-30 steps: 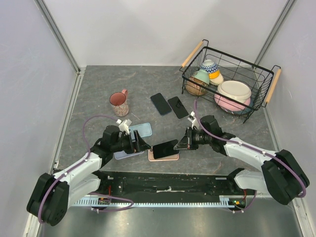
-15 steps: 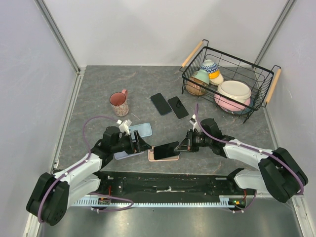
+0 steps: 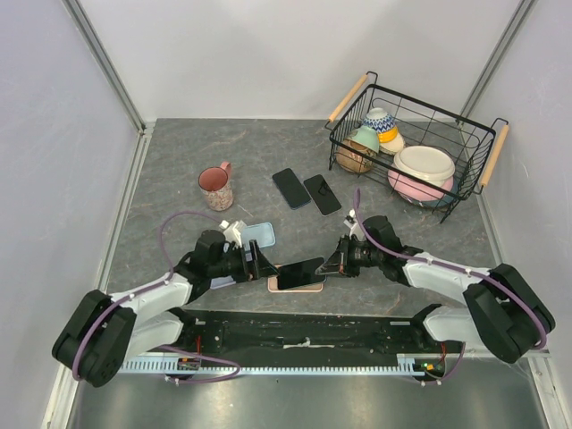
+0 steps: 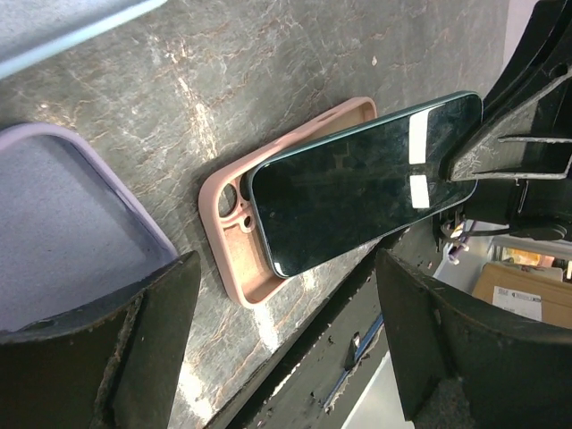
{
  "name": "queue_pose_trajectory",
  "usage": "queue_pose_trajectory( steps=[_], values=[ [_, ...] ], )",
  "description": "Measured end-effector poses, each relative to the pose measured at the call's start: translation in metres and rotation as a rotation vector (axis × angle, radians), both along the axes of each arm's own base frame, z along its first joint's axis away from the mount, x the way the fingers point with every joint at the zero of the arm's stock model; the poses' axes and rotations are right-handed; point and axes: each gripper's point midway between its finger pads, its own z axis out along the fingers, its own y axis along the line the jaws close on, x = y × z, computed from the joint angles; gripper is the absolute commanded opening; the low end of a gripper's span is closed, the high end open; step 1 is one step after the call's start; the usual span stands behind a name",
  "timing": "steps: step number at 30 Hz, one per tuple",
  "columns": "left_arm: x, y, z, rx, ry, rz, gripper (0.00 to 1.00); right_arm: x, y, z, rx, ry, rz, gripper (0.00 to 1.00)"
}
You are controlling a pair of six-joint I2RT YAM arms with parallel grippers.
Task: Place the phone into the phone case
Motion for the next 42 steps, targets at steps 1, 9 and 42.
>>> queue_pose_trajectory(
  steps=[1, 9, 42],
  values=[
    [-0.001, -0.002, -0.001, -0.001, 0.003, -0.006, 0.85, 0.000, 0.000, -0.001, 0.000, 0.001, 0.000, 0.00],
    [-0.007, -0.015, -0.006, 0.007, 0.023, -0.045, 0.85, 0.003, 0.003, -0.008, 0.001, 0.012, 0.006, 0.00],
    [0.013, -0.019, 0.046, 0.089, -0.102, 0.034, 0.81, 0.009, 0.015, -0.020, 0.035, 0.013, 0.028, 0.00]
  ],
)
